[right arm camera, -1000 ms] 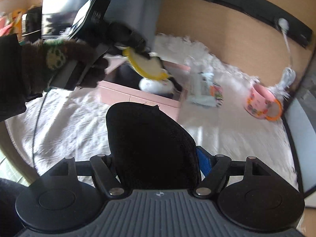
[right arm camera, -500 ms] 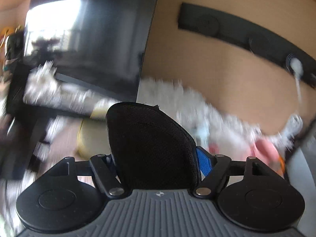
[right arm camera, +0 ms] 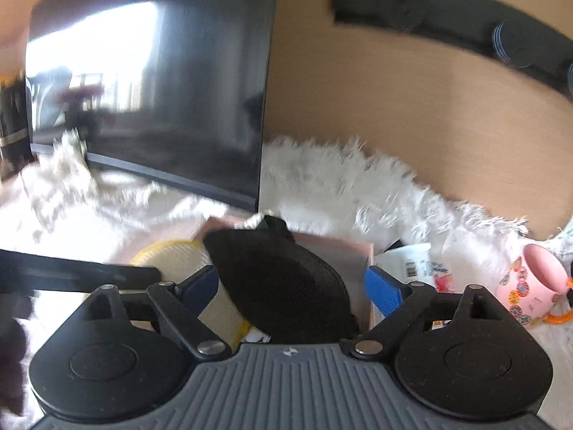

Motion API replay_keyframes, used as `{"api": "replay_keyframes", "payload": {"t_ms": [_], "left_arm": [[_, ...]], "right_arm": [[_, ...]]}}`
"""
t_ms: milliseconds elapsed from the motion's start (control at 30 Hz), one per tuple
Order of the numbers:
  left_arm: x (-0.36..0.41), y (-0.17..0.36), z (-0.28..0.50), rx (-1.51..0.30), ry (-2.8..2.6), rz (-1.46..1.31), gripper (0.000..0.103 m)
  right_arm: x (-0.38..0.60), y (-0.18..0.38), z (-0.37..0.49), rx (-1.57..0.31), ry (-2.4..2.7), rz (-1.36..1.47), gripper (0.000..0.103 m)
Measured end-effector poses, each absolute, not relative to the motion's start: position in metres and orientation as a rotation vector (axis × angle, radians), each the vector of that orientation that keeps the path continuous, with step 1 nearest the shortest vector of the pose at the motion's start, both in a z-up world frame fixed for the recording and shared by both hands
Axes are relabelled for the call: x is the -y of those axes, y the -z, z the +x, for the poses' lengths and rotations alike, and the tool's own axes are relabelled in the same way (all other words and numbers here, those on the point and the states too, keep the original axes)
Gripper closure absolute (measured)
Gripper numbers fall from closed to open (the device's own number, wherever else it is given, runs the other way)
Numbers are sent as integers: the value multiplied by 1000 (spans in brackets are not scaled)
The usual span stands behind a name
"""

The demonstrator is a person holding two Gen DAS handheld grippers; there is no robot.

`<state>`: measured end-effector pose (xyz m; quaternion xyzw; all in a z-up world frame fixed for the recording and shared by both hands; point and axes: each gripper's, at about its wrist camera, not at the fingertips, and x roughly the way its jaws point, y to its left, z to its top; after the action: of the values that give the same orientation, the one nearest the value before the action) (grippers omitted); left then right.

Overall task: Organize soft objects
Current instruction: 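Lower the yellow disc into the box with the left tool while the right tool drops the black pad in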

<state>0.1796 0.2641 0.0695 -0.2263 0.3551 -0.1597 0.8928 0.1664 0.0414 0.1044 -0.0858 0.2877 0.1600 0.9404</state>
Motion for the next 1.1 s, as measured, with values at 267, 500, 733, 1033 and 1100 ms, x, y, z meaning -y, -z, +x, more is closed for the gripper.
{"api": "replay_keyframes", "payload": {"t_ms": [267,500,733,1033,1100], "left_arm": [[-243,-65,217,-777,361,-374,77],[-271,-76,194,-781,330,-453,77],[-274,-87,177,-759,279,-460,76],[-253,-70,193,-809,233,-475,77],[-248,-70,196,-796,223,-439,77]], "right_arm": [[-10,-130,156,-533,-303,3,48],[-27,-76,223,-765,-278,79,46],[-56,-67,201,-790,-504,114,47],[-33,-116,162,-629,-540,-22,43],[-16,-125,166,-587,-478,-32,39]]}}
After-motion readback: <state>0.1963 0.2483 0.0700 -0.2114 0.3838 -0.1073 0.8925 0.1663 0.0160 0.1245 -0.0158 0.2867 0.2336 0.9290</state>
